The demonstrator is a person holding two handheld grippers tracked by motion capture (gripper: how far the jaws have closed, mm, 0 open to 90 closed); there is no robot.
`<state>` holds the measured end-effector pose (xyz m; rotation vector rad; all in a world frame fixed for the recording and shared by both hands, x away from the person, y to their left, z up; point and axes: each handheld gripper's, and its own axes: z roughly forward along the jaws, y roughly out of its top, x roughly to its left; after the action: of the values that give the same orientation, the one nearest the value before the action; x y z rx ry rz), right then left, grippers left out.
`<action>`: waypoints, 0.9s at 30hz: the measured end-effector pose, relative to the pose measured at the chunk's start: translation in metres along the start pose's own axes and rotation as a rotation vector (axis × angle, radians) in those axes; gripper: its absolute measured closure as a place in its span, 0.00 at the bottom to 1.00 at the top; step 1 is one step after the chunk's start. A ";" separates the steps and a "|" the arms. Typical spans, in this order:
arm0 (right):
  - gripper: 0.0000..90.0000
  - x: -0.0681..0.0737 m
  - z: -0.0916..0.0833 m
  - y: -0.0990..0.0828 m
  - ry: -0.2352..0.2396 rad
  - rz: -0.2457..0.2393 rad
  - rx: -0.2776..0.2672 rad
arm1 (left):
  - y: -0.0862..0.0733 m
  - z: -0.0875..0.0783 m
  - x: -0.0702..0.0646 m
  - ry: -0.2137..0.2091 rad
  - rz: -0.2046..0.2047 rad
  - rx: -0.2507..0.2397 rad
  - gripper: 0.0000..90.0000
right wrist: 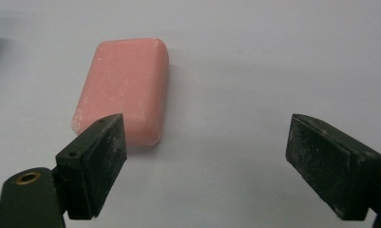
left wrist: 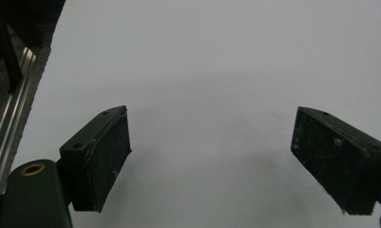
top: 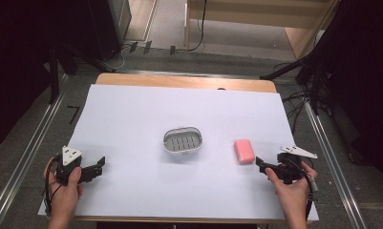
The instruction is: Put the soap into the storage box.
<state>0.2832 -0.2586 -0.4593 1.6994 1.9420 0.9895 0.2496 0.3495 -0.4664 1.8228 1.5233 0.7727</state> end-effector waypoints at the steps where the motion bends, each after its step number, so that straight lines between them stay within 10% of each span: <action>1: 0.15 0.000 0.000 0.000 -0.001 0.000 0.002 | 0.000 0.000 0.000 0.000 -0.003 0.000 0.15; 27: 0.16 0.022 0.018 0.023 0.026 -0.041 0.042 | 0.000 0.000 0.003 -0.018 -0.017 0.004 0.15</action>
<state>0.3068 -0.2321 -0.4513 1.6698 2.0204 0.9669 0.2504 0.3519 -0.4664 1.8129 1.5282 0.7433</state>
